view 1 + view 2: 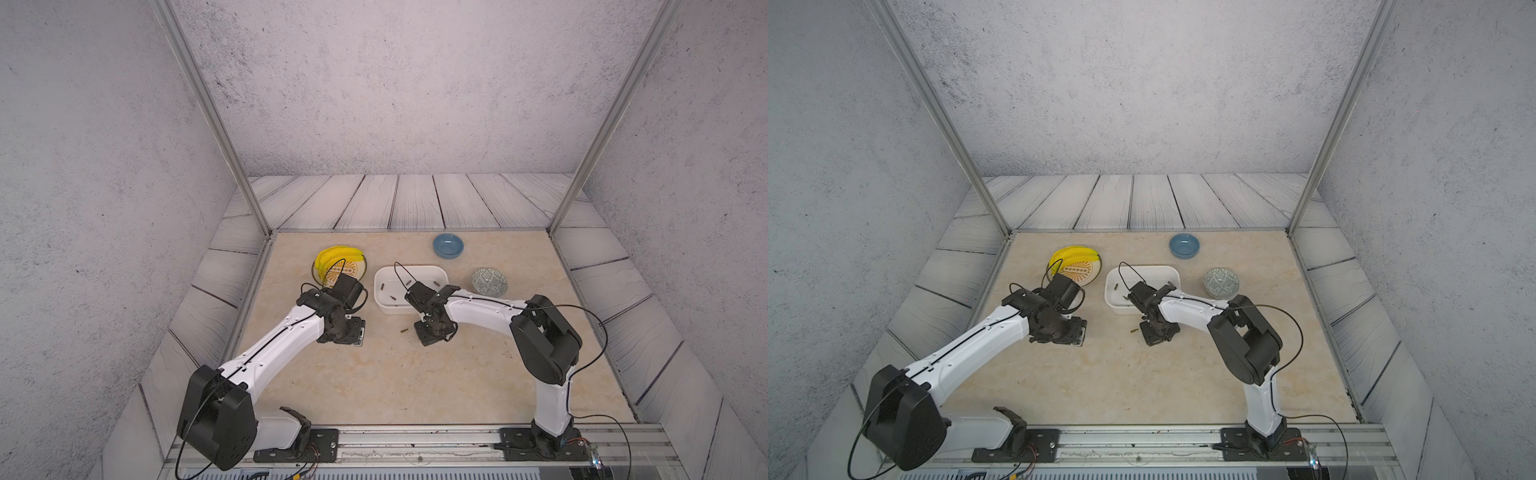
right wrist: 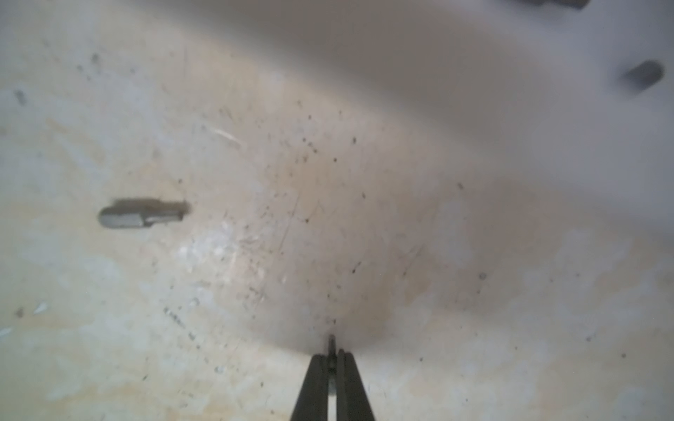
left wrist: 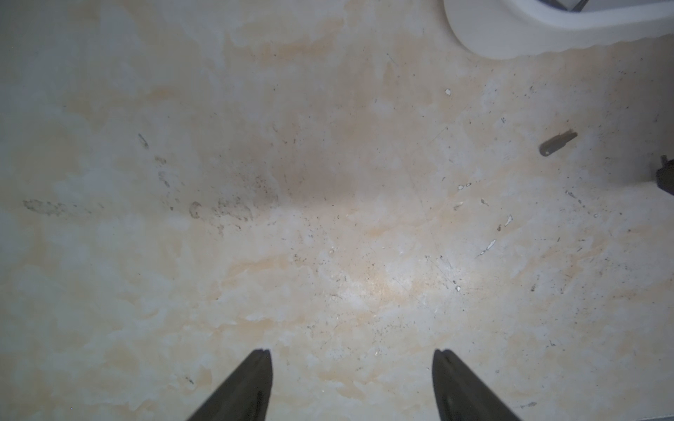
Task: Put the bit on the desktop into the storage box
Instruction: Pick up the screwdriver bit from the center of the board, then place the screwdriver bit in the storage box.
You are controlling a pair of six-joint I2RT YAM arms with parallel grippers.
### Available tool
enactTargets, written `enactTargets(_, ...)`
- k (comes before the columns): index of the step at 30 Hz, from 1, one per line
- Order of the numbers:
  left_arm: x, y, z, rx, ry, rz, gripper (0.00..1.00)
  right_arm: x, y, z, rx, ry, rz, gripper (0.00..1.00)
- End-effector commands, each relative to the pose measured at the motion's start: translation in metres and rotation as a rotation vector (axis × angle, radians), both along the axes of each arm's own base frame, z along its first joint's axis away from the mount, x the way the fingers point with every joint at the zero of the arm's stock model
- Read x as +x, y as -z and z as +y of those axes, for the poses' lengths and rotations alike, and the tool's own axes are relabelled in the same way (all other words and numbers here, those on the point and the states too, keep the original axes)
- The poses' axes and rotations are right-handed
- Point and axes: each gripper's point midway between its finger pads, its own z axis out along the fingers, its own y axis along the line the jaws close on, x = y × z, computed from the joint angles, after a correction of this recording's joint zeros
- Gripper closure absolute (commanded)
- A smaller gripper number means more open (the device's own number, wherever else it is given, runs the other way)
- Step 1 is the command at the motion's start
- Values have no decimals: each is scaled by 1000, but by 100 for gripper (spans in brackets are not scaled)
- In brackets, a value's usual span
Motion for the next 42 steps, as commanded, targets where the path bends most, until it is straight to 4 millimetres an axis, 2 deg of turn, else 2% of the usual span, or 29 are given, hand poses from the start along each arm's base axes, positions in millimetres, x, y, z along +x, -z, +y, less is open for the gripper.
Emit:
enactTargets(1,-3,3,-3,-41,-10,5,25,-1,-35,-2,3,-24,-25,100)
enactTargets(6,-6,13,-9,-74,-10,24,26,20,-70,6,16,-42,-92,100)
enactTargets(11,-9,20,-17,-107,-9,28,26,65,-101,11,30,-41,-162,100)
enactTargets(15,-8,26,-24,-121,-7,24,27,101,-111,12,41,-28,-182,100)
enactTargets(18,-3,30,-35,-135,11,11,28,120,-101,12,35,-20,-162,100)
enactTargets(23,10,38,-60,-135,67,16,29,124,-71,5,5,-4,-109,100)
enactTargets(26,17,43,-82,-115,142,-4,30,124,-68,-6,-9,27,-119,75)
enactTargets(28,20,46,-99,-95,208,-23,30,126,-75,-16,-10,55,-144,59)
enactTargets(31,27,50,-117,-68,272,-47,31,125,-93,-34,6,92,-168,50)
enactTargets(36,38,55,-134,-52,330,-66,32,121,-118,-57,7,123,-212,46)
enactTargets(42,48,59,-145,-49,384,-122,32,118,-136,-84,28,173,-235,45)
